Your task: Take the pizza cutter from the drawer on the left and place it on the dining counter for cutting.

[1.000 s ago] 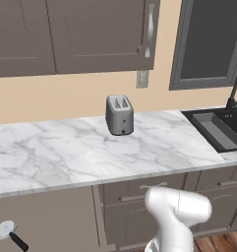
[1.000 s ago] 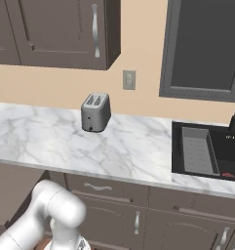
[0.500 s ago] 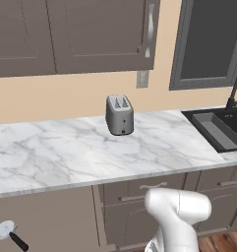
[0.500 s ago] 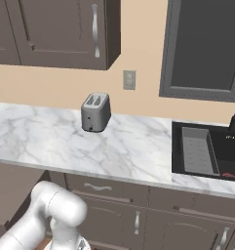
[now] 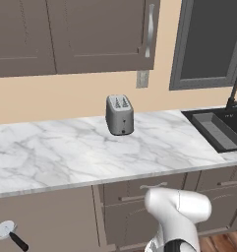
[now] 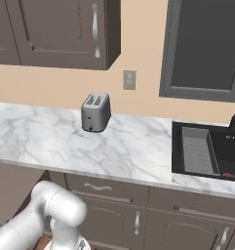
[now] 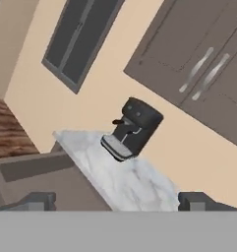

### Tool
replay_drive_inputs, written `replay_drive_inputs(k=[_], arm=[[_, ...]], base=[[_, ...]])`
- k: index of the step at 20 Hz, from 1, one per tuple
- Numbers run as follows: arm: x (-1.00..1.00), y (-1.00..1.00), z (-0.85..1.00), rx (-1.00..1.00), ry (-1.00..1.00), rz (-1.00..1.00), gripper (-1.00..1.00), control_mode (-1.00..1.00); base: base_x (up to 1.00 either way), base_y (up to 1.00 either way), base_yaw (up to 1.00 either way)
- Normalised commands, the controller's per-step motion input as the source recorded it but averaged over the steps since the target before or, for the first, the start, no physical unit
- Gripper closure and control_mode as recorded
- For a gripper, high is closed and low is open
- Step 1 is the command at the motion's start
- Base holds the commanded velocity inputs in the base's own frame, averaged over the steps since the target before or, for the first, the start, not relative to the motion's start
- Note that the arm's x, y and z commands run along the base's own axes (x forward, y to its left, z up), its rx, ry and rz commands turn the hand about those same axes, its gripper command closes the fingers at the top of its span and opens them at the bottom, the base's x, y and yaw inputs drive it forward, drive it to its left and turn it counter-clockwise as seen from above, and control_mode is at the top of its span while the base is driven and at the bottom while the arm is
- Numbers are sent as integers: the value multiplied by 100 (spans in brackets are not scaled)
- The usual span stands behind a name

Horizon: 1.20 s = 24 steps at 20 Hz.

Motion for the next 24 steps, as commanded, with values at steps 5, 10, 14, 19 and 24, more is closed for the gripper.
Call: replay_drive_inputs(k=[5, 10, 14, 19, 24], arm=[[100, -52, 42, 32, 46, -8, -100, -100], [95, -69, 36, 38, 49, -4, -100, -100], [95, -62, 29, 30, 48, -5, -100, -100], [100, -66, 10, 15, 46, -7, -100, -100], [85, -42, -24, 1, 38, -4, -100, -100]], base=[[0, 0, 0], [0, 0, 0], [0, 0, 0], [0, 0, 0], [0, 0, 0]])
